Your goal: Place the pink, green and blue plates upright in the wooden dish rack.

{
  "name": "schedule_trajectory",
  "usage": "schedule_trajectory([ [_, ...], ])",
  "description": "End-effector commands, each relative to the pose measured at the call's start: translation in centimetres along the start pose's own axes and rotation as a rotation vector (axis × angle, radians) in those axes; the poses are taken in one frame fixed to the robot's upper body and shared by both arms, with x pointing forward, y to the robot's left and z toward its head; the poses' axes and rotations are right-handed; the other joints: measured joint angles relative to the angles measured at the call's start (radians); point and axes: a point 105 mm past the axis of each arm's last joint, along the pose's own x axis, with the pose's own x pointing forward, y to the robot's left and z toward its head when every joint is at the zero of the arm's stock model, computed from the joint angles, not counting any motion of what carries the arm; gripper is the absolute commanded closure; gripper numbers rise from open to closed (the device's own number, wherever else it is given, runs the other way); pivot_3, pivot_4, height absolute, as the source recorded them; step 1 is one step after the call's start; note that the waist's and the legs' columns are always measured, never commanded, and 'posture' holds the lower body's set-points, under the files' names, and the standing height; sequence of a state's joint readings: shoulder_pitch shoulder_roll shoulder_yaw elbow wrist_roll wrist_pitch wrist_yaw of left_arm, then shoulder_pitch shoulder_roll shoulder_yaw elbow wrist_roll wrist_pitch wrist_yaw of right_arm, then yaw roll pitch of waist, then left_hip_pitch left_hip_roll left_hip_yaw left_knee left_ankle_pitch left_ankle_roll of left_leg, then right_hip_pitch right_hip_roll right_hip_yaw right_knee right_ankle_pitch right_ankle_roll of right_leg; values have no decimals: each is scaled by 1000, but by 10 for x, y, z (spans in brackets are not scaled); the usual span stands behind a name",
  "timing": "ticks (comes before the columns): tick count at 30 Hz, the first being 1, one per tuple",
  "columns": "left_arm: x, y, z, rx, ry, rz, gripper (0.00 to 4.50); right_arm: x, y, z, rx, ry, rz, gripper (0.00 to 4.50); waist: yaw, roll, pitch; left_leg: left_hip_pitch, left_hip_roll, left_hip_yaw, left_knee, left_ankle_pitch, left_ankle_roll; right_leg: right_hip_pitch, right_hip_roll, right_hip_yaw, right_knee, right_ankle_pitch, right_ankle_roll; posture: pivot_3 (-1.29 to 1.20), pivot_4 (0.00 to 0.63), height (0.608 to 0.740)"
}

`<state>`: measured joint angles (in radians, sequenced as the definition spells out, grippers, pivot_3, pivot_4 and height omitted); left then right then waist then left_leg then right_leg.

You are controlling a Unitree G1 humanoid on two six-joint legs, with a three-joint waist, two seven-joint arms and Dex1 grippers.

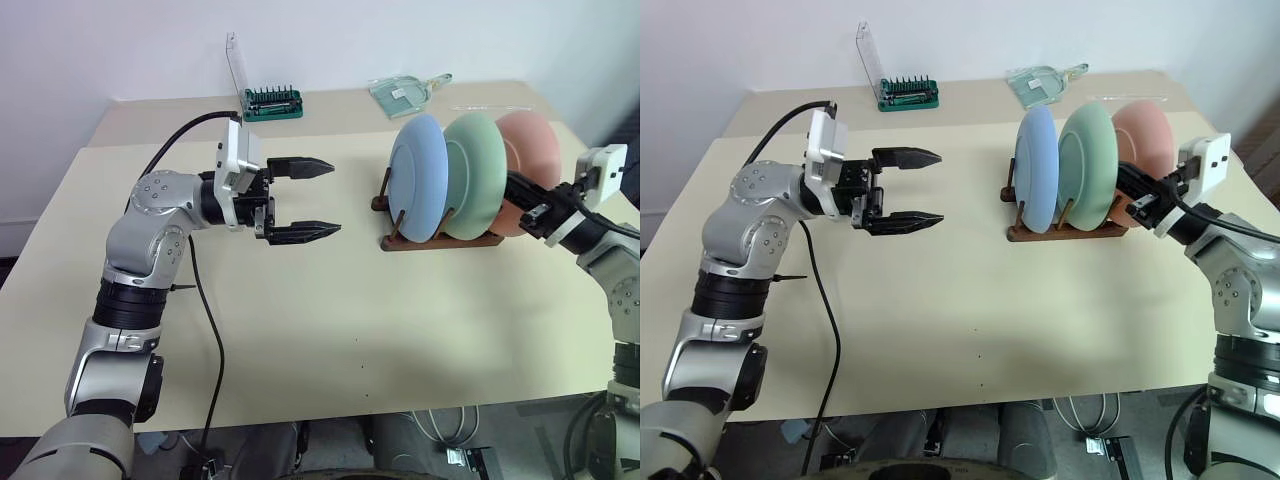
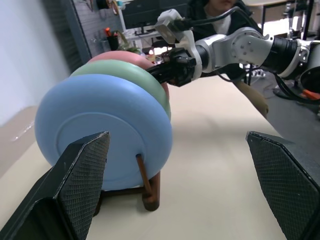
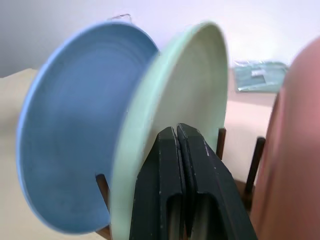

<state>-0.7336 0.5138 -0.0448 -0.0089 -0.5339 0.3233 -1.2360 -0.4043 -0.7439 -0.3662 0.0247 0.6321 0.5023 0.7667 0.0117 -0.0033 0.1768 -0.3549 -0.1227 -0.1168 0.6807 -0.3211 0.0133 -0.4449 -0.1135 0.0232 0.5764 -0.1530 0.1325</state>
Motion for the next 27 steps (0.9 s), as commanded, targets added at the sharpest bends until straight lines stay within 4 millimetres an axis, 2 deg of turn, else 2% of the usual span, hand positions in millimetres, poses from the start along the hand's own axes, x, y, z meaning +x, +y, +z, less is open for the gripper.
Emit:
schedule_trajectory([
  [1,-3,-1,10,37,-22,7,0,0,-2,14,-49,-28,8,4477,0,0,0,0,0,0,0,0,0,0,0,0,0,0,0,0,150,740],
  [9,-3,-2,10,35,-21,11,0,-5,-7,28,-45,-58,-12,4477,0,0,0,0,0,0,0,0,0,0,0,0,0,0,0,0,150,740],
  [13,-3,-2,10,35,-22,7,0,-17,1,20,-14,-6,24,4477,4,0,0,-1,0,-1,0,0,0,0,0,0,0,0,0,0,150,740],
  [19,-2,0,10,29,-28,3,0,-29,9,23,-12,-15,36,4477,0,0,0,0,0,0,0,-1,2,0,0,0,0,0,0,0,150,740],
  [24,-2,2,9,37,-23,6,0,-44,5,52,-63,-136,-12,4477,1,0,0,0,0,0,0,-1,2,0,0,0,0,0,0,0,150,740],
  [27,-5,7,9,37,-18,18,0,-60,13,82,-49,-308,0,4477,3,0,0,0,0,0,0,-1,2,0,0,0,0,0,0,0,150,740],
])
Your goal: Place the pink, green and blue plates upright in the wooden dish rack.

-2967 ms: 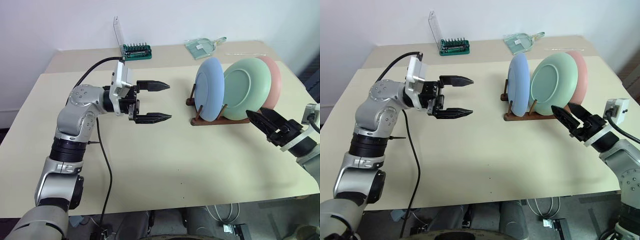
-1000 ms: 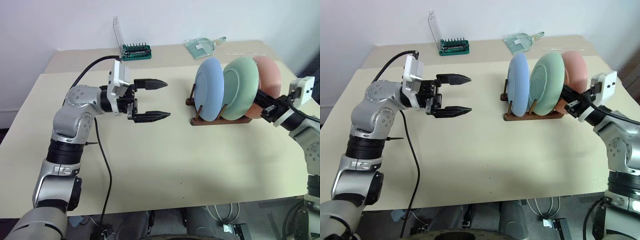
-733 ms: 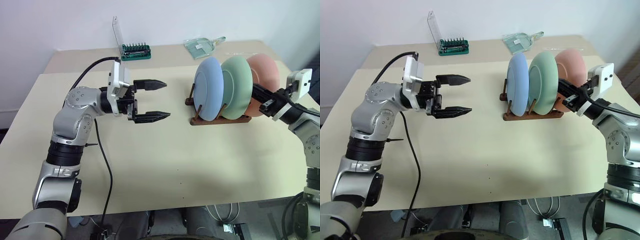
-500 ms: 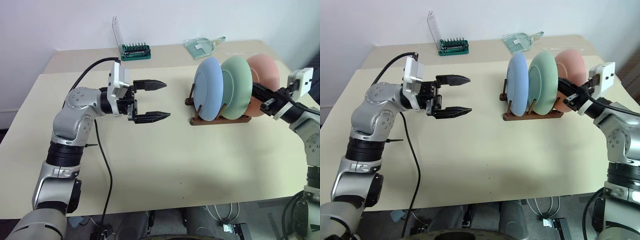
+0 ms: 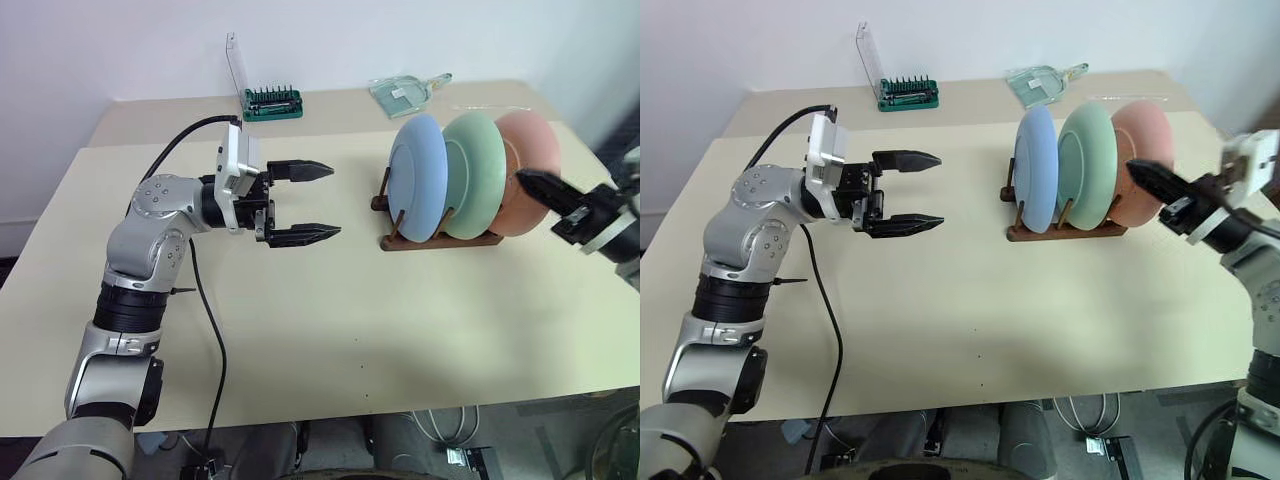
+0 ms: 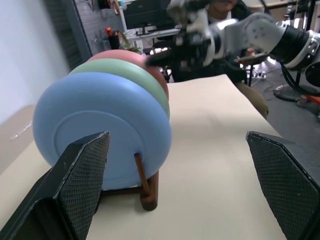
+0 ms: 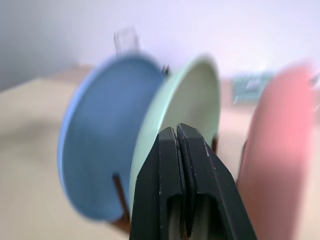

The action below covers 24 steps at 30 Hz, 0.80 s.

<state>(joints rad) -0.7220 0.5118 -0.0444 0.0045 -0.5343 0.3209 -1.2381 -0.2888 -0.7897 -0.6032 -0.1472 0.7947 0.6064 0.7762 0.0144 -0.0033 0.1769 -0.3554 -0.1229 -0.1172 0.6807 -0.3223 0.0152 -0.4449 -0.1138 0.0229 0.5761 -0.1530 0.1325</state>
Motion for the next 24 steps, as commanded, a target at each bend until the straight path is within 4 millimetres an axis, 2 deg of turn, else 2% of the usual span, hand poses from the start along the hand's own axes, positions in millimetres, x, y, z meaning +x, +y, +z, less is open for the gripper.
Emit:
schedule_trajectory([
  [1,-5,8,14,50,-15,16,0,-15,17,52,9,-243,58,4477,0,0,0,0,0,0,0,0,0,0,0,0,0,0,0,0,150,740],
  [4,-4,10,12,33,-4,28,0,-21,32,64,88,-296,156,4477,-1,0,0,0,0,0,0,0,0,0,0,0,0,0,0,0,150,740],
  [7,-13,18,11,36,4,60,0,-13,81,58,167,-205,407,3656,-3,0,0,0,0,0,0,0,0,0,0,0,0,0,0,0,150,740],
  [10,-22,22,9,39,13,82,0,-13,103,41,154,-76,518,2190,-3,1,0,0,1,0,-1,0,0,0,1,0,0,0,0,0,150,740],
  [14,-28,24,7,50,26,91,0,-24,106,22,107,31,561,81,6,-1,0,0,0,0,1,-1,1,1,0,-1,-1,0,0,0,150,740],
  [17,-33,25,2,40,40,90,0,-31,101,22,80,62,555,29,4,-1,0,0,-1,1,2,-1,2,1,-1,0,0,0,1,0,150,740],
  [20,-23,22,-1,30,43,74,0,-38,90,22,24,48,498,29,2,-1,0,0,0,0,1,-1,2,1,-1,-1,0,0,1,0,150,740],
  [24,-21,19,-7,18,45,50,0,-35,95,16,-124,26,443,29,-1,-1,1,0,0,0,1,-1,1,1,0,-1,0,0,1,0,150,740],
])
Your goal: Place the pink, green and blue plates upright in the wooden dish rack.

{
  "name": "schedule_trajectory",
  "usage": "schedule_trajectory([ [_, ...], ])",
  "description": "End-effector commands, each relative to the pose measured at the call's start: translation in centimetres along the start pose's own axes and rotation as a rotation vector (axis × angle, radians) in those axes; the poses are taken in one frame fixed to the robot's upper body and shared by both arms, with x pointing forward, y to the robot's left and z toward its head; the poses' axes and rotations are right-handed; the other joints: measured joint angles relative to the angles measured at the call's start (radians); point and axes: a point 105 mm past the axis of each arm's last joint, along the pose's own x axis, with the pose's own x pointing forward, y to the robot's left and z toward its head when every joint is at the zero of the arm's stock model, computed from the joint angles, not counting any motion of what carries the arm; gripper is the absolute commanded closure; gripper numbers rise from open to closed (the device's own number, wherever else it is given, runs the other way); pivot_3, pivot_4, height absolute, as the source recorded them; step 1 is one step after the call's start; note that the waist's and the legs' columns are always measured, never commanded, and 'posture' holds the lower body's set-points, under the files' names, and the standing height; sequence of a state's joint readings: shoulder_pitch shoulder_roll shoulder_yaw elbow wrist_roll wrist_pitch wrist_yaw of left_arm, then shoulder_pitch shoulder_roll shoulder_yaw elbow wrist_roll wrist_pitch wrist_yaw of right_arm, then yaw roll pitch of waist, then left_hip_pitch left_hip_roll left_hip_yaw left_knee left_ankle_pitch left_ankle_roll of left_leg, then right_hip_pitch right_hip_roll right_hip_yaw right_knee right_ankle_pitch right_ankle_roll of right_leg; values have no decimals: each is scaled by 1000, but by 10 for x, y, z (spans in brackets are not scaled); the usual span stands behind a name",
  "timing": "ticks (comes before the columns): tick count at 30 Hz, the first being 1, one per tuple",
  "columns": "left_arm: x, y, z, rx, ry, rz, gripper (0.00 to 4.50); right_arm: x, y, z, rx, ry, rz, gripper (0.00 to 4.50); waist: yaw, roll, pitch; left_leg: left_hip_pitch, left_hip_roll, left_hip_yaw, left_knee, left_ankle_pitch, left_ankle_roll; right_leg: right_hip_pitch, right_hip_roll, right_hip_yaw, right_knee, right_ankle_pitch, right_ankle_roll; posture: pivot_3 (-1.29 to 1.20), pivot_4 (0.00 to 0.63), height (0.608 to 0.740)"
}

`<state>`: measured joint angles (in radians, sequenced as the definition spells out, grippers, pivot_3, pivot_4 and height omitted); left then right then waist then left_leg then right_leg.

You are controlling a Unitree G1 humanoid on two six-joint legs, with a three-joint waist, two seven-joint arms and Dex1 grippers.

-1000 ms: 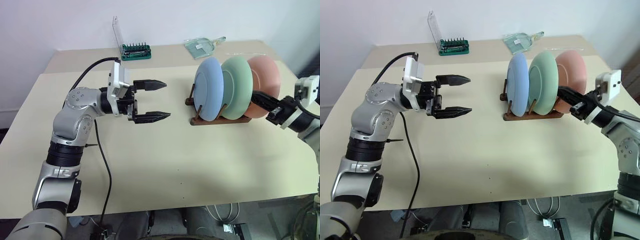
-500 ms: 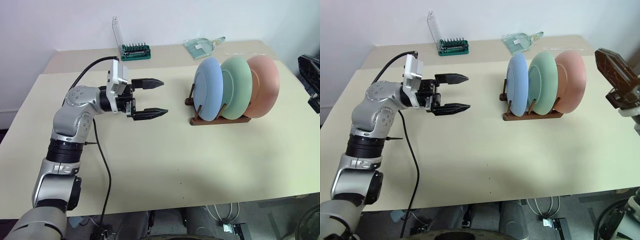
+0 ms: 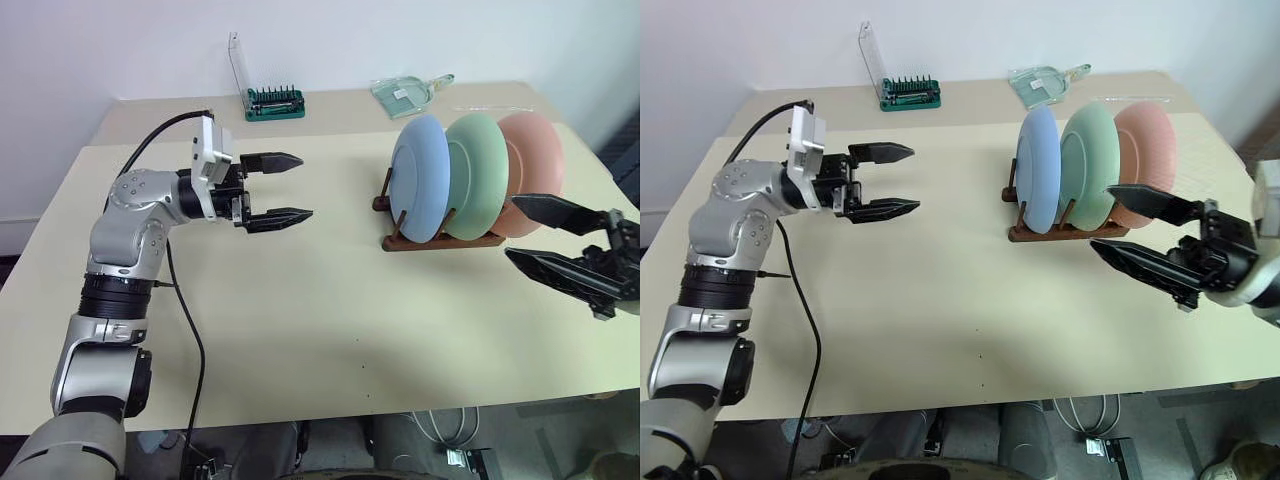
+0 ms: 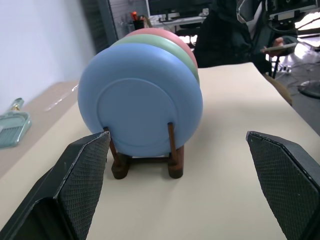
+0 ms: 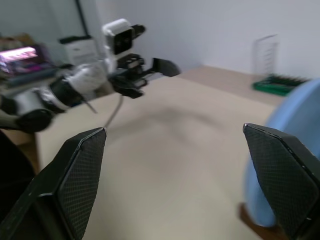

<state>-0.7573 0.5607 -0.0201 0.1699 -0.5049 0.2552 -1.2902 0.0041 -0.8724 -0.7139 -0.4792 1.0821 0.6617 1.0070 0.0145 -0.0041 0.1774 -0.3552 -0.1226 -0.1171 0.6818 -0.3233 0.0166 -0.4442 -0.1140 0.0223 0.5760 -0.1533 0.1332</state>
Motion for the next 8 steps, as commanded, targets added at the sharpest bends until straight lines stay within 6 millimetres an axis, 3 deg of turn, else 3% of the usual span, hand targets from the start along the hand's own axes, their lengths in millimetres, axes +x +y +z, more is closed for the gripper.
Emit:
schedule_trajectory([
  [1,6,-3,5,40,-7,-15,0,-2,5,5,-122,-2,-15,29,0,1,0,0,0,0,0,0,0,0,0,0,0,0,0,0,150,740],
  [8,12,-1,6,56,-50,13,0,-1,-8,7,-117,-6,-44,29,1,0,0,0,0,0,0,0,0,0,0,0,0,0,0,0,150,740],
])
